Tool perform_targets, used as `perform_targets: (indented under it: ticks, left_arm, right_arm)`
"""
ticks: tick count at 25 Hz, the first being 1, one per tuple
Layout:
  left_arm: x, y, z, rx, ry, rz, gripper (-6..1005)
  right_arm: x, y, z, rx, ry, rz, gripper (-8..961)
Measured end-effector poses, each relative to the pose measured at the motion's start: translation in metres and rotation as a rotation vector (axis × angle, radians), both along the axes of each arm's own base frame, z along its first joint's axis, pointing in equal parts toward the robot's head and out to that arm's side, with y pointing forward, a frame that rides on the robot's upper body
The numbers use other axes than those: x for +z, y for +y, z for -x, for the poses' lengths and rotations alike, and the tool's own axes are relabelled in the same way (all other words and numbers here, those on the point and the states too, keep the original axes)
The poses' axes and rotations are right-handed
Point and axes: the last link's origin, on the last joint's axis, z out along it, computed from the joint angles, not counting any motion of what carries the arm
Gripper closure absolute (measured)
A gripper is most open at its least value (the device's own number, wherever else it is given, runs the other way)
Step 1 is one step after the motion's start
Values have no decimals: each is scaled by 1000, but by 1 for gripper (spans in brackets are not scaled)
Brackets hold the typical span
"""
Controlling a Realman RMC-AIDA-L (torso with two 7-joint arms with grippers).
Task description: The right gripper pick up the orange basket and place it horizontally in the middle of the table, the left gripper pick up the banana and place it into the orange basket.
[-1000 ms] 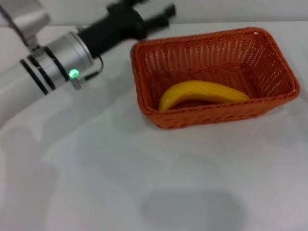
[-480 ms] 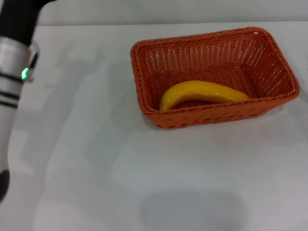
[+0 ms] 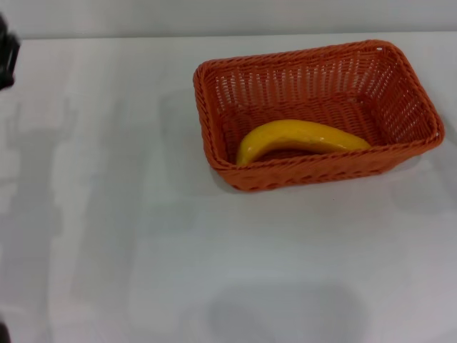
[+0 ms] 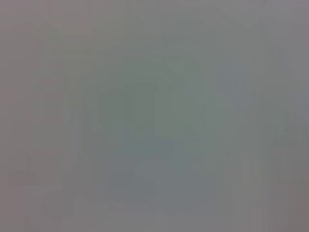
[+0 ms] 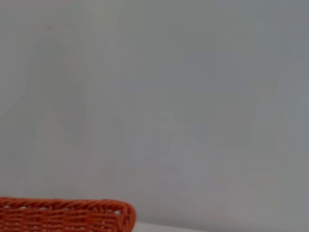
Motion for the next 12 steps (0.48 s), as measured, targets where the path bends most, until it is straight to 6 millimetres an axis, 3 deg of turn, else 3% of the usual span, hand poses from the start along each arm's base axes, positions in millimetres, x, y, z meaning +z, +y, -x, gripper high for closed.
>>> perform_targets:
  ticks: [5, 12]
  left_arm:
    - [-5, -18, 27, 117, -8, 28, 124]
    - [-7, -28, 39, 179, 29, 43, 124]
  right_arm:
    - [6, -1, -7, -30, -12, -60, 113]
    - [25, 3, -22, -122, -25, -182, 113]
